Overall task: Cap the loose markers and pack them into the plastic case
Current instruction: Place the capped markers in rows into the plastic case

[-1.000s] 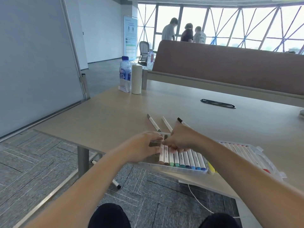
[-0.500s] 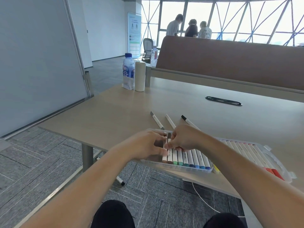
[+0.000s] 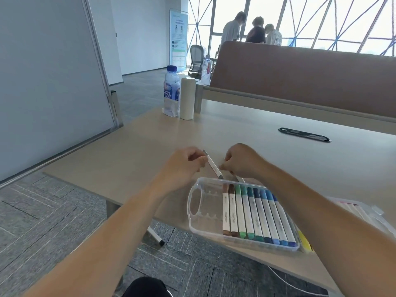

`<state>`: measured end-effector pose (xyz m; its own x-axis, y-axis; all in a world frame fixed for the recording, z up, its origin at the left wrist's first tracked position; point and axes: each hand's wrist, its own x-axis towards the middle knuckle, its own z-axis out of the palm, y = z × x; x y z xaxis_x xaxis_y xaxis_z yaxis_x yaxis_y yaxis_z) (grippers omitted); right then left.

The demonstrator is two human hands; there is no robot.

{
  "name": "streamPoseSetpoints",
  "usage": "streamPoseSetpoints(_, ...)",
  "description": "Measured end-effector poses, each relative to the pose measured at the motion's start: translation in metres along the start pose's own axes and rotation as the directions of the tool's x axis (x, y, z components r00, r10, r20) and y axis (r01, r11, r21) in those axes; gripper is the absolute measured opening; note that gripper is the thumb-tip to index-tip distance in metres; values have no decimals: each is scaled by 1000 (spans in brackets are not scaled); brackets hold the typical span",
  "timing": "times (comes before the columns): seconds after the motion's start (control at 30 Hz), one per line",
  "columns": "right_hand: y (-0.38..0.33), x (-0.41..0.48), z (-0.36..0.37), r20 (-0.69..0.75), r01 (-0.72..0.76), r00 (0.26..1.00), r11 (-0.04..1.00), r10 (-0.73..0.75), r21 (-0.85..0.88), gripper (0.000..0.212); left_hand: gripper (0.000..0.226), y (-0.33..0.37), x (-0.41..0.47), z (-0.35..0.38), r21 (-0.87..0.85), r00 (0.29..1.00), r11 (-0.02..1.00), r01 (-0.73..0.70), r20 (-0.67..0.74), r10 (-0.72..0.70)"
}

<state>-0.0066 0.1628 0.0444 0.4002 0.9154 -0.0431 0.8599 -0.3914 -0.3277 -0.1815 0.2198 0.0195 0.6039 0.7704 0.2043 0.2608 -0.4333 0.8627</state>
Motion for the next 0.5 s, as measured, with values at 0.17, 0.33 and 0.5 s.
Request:
streamPoseSetpoints(0.17, -18, 32, 13, -60, -38, 998, 982, 27, -187, 44, 12, -9, 6, -3, -28, 999, 999, 34, -10, -34)
streamPoseSetpoints(0.33, -31, 36, 16, -5, -124, 992, 955, 127, -269, 28, 13, -8, 2, -5, -21, 1000, 1000, 14, 8, -14)
streamPoseSetpoints(0.5, -28, 27, 10, -74, -97, 994, 974, 83, -204, 25, 13, -8, -4, -5, 8, 1000, 1000, -5, 21, 4)
